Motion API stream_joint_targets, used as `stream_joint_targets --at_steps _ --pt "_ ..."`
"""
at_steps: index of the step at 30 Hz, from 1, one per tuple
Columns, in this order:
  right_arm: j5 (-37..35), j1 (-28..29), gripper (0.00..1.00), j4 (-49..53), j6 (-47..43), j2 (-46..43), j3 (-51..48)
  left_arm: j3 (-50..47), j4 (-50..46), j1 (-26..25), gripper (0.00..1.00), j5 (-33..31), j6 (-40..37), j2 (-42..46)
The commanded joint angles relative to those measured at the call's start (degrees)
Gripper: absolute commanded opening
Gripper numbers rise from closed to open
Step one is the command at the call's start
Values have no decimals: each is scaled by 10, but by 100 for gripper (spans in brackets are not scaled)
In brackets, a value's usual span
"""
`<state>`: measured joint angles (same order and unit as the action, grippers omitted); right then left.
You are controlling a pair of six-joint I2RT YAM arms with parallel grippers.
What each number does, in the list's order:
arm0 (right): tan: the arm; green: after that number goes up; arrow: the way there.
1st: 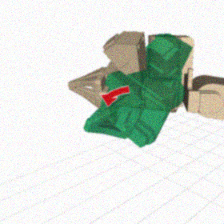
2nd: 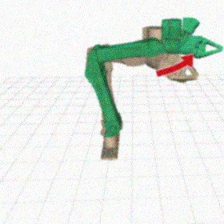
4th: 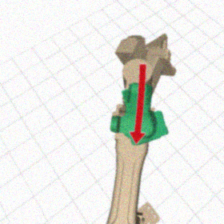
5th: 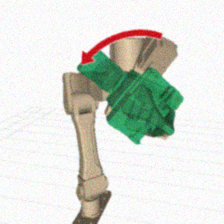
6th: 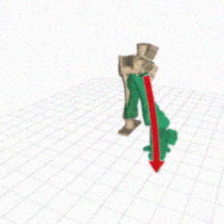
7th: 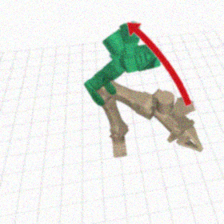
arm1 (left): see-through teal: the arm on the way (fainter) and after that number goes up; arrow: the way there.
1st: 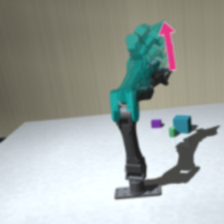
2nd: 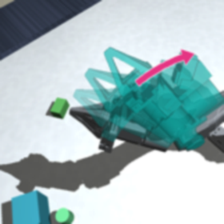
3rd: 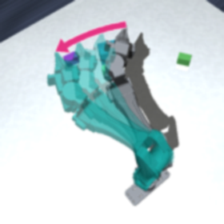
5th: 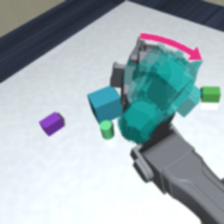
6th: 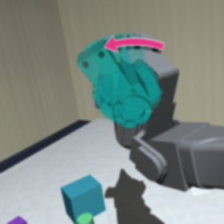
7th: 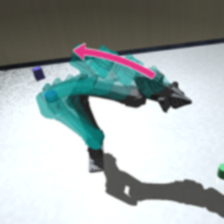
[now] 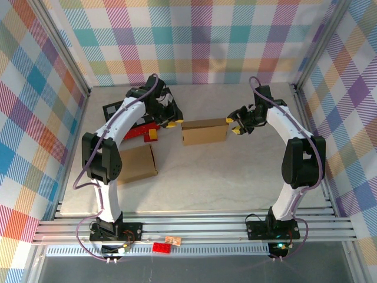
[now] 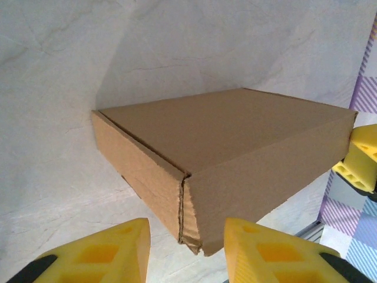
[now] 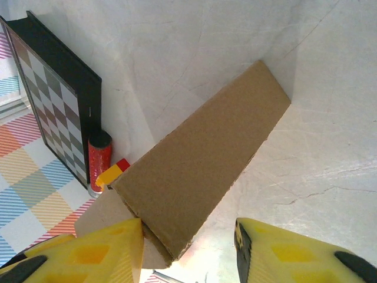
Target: Fold the paper box
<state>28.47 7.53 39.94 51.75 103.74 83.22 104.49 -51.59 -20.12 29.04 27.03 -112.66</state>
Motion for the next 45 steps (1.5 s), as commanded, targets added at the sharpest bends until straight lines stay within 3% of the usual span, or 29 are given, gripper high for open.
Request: stream_joint_targets --at_steps 1,10,32,36,40,45 --pt "-32 6 44 47 -7 19 -3 -22 17 -1 35 22 12 1" --pt "-32 5 45 46 -4 23 0 -73 32 -5 33 32 0 3" --pt "-73 13 47 60 -11 10 18 -114 15 -26 22 -39 -63 7" --pt "-80 19 52 -7 45 -53 -15 -114 22 -32 21 -46 -62 18" --pt "-83 34 66 -95 147 -115 -76 -118 32 -39 21 -54 -61 33" --pt "-97 63 76 -172 254 -138 -126 -122 34 -46 21 -61 -62 39"
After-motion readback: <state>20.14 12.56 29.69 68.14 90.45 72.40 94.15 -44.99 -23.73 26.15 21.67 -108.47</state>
